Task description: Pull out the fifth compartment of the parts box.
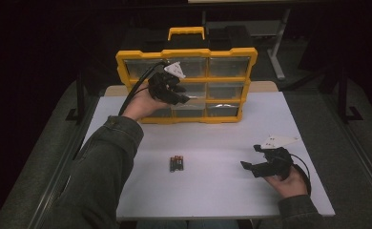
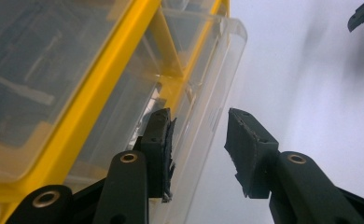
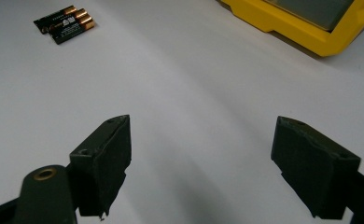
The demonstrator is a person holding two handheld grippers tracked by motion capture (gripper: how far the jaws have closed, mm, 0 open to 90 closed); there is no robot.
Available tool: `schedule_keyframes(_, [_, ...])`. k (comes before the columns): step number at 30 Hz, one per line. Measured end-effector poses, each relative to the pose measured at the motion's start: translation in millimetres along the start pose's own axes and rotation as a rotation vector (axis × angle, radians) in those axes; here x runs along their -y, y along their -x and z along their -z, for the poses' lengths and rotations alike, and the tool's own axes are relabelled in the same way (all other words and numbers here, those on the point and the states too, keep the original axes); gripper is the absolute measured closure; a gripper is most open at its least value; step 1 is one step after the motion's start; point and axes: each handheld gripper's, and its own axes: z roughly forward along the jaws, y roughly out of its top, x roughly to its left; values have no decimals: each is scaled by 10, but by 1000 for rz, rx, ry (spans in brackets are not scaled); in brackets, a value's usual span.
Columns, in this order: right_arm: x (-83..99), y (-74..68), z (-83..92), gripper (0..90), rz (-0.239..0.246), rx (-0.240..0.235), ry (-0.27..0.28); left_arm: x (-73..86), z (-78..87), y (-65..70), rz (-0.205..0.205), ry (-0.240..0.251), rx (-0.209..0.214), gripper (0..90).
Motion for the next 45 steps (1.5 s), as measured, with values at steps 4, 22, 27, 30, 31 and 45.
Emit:
schedule_keyframes(4, [1,-2,-2,191,-4,-1,-3,10,-23,-23,7,5,7,631])
schedule_keyframes(22, [1,-13,4,190,0,-3,-3,21,62,59,-37,-4,81,686])
schedule_keyframes(27, [2,-19,11,190,-2,-3,-1,35,82,80,-42,-5,91,687])
schedule_keyframes(30, [2,-17,9,190,-2,-3,-2,41,93,99,-52,-11,96,689])
schedule_keyframes(31, [2,-20,7,190,0,-3,-2,43,97,102,-52,-12,99,690])
schedule_keyframes(45, [-1,-33,7,189,-4,-5,-4,55,128,168,-50,5,116,697])
